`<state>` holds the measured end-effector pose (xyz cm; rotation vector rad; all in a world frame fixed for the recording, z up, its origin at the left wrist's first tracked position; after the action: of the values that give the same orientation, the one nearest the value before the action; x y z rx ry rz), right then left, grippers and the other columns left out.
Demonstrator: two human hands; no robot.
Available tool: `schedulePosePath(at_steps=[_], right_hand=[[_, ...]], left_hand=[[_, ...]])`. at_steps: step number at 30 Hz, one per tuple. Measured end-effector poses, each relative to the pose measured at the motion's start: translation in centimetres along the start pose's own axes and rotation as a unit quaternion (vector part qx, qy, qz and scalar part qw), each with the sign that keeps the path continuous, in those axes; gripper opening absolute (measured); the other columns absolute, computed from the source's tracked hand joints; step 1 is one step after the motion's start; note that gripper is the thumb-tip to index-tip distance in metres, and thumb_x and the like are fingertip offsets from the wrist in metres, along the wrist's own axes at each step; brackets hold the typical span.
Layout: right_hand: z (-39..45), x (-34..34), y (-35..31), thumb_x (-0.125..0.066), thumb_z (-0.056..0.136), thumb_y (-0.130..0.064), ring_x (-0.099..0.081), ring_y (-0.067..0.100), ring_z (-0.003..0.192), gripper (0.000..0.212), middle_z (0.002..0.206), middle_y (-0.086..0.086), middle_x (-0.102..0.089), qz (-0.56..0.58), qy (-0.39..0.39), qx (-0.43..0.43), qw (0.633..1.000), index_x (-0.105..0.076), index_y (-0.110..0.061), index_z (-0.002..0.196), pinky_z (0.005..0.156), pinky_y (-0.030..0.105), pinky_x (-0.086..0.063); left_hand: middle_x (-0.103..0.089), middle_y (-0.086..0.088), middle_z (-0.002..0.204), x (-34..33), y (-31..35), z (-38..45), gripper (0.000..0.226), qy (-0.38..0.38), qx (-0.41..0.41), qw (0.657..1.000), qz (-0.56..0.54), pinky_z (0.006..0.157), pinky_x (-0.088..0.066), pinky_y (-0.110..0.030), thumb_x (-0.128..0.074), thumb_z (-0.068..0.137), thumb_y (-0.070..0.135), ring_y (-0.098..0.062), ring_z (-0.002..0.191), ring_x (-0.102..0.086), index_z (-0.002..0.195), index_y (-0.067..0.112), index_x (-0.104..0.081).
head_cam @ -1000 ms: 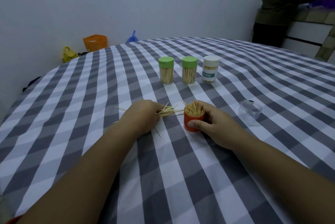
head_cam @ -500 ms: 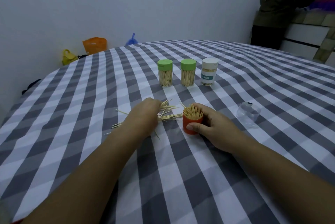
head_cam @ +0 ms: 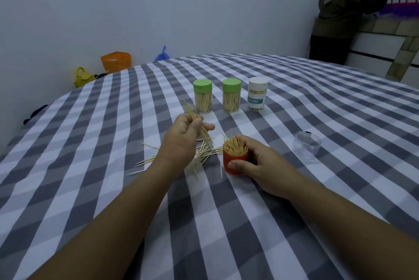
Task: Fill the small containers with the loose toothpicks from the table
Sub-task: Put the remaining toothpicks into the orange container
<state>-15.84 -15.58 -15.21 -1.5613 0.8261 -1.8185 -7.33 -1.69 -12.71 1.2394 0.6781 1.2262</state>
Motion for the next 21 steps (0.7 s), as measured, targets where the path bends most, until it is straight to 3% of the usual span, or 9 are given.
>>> schedulePosePath(at_steps=[5,8,14,17,21], right_hand=[[-0.1,-0.1,-0.1,-0.063,0.089,-0.025,-0.049,-0.003,0.100,0.043,0.103,-0.027,-0.050,0.007,-0.004,0.010,1.000,-0.041,-0.041,0.121,0.084,0.008,-0.040],[-0.1,-0.1,-0.2,-0.063,0.089,-0.026,-0.046,-0.005,0.099,0.047,0.106,-0.026,-0.048,0.007,-0.006,0.012,1.000,-0.040,-0.039,0.127,0.076,0.003,-0.037],[-0.1,0.0,-0.1,-0.062,0.089,-0.026,-0.043,-0.011,0.089,0.054,0.099,-0.031,-0.041,-0.003,0.002,0.013,1.000,-0.038,-0.032,0.137,0.069,-0.003,-0.035],[-0.1,0.0,-0.2,-0.063,0.089,-0.026,-0.046,-0.003,0.103,0.054,0.109,-0.024,-0.046,-0.001,0.002,0.014,1.000,-0.038,-0.031,0.138,0.075,0.001,-0.035],[0.1,-0.1,0.2,-0.065,0.088,-0.027,-0.053,0.004,0.109,0.050,0.115,-0.016,-0.057,0.017,0.004,0.019,1.000,-0.044,-0.033,0.132,0.084,0.011,-0.040]], left_hand=[[-0.073,0.007,0.097,-1.7,1.0,-1.1,0.017,-0.005,-0.024,0.996,-0.087,0.078,-0.051,-0.019,-0.038,0.102,0.021,-0.005,0.090,-0.066,0.107,0.016,-0.054],[-0.071,0.011,0.101,-2.3,1.5,-1.4,0.020,0.001,-0.050,0.996,-0.071,0.092,-0.048,-0.030,-0.038,0.101,0.023,-0.005,0.101,-0.063,0.109,0.018,-0.056],[-0.064,-0.001,0.119,-2.1,2.8,-1.4,0.023,0.047,-0.091,0.991,-0.090,0.103,-0.038,-0.027,-0.038,0.102,0.024,-0.002,0.118,-0.052,0.097,0.032,-0.059],[-0.063,-0.003,0.121,-2.8,2.5,-1.4,0.025,0.040,-0.081,0.991,-0.099,0.108,-0.038,-0.036,-0.039,0.101,0.027,-0.001,0.120,-0.050,0.095,0.032,-0.063],[-0.066,-0.008,0.111,-3.7,1.5,-1.7,0.026,0.003,-0.062,0.992,-0.112,0.101,-0.042,-0.055,-0.043,0.093,0.037,-0.025,0.113,-0.058,0.085,0.050,-0.064]])
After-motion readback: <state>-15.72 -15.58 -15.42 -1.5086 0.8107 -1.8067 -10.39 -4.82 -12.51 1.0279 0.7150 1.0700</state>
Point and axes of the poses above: each hand's wrist, its own z-axis towards the middle knuckle, its own x-axis out of the back of the hand, y = z × x, the point moved 7 cm from there along z, towards the middle knuckle
